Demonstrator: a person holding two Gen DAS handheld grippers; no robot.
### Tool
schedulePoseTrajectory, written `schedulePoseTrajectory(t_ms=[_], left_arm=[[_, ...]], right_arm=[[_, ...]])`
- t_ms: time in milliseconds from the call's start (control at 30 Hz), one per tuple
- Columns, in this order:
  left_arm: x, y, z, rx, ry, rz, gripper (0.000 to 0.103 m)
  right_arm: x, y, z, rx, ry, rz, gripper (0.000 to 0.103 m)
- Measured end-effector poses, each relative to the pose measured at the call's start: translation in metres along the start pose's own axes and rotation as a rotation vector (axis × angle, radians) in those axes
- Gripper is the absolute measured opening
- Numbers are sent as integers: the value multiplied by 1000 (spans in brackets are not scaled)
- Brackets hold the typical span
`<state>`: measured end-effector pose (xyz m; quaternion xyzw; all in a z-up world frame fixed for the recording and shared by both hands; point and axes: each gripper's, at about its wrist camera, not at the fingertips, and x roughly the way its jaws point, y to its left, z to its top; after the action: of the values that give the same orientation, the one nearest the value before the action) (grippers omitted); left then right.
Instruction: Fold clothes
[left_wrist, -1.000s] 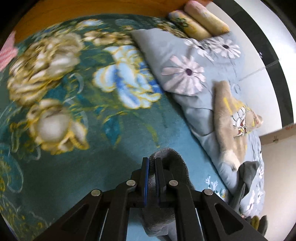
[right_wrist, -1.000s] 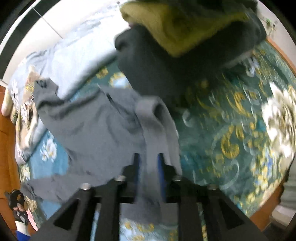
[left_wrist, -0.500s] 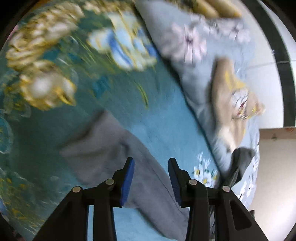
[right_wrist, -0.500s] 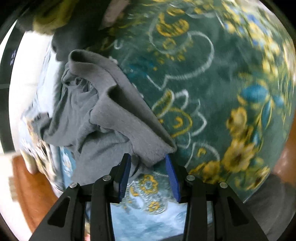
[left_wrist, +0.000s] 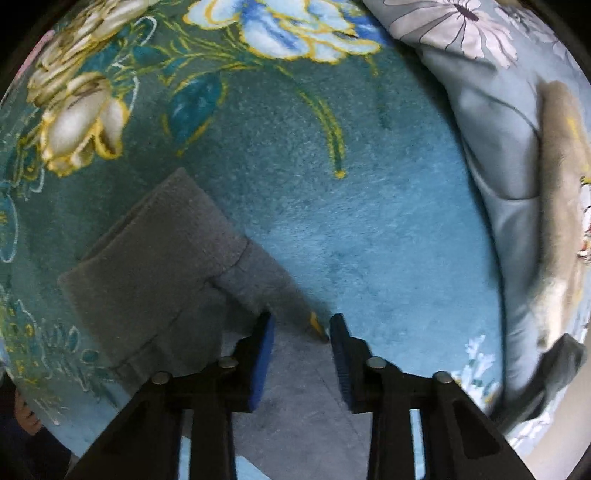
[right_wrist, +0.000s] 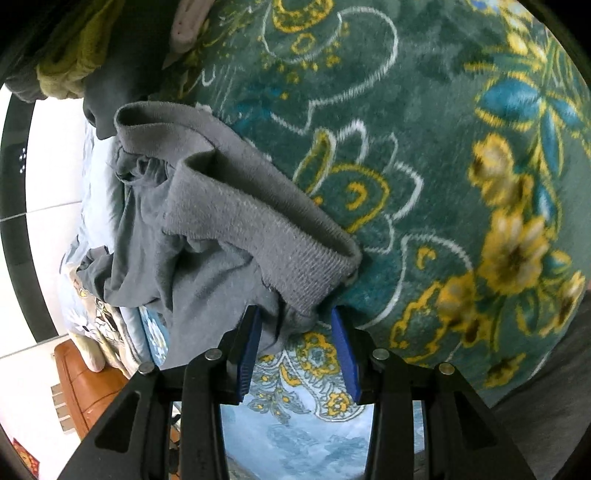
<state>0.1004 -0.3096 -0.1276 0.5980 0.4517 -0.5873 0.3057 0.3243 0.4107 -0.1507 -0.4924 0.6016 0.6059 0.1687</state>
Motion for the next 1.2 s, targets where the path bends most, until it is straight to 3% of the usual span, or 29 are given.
schedulePoseTrajectory(t_ms=[167, 333, 400, 600, 767, 833, 900, 933, 1067, 1200], left_arm=[[-1, 7, -2, -58, -27, -2, 14], [-9, 3, -13, -19, -86, 13, 4], [-20, -2, -18, 8, -113, -6, 3], [-90, -14, -46, 196, -207, -155, 3], [-166, 16, -76, 350, -319, -369, 3], [-175, 49, -94, 430, -364, -340, 3], [-171, 83, -109, 484, -374, -279, 3], [-159, 99, -109, 465, -342, -251, 3], [-93, 165, -121, 291, -230, -191, 3], [-64, 198, -142, 243, -182, -166, 3]], right_arm=[[0, -1, 0, 20, -32, 17, 40], [-1, 4, 1, 12, -60, 26, 14], [-3, 9, 0, -17, -63, 20, 13], [-34, 37, 7, -179, -100, 92, 11], [-84, 71, 13, -347, -159, 153, 9], [-108, 81, 13, -428, -189, 161, 9], [-125, 76, 9, -504, -210, 107, 9], [-120, 73, 0, -515, -204, 73, 9], [-86, 39, 25, -461, -119, -61, 9], [-75, 27, 30, -462, -93, -111, 9]])
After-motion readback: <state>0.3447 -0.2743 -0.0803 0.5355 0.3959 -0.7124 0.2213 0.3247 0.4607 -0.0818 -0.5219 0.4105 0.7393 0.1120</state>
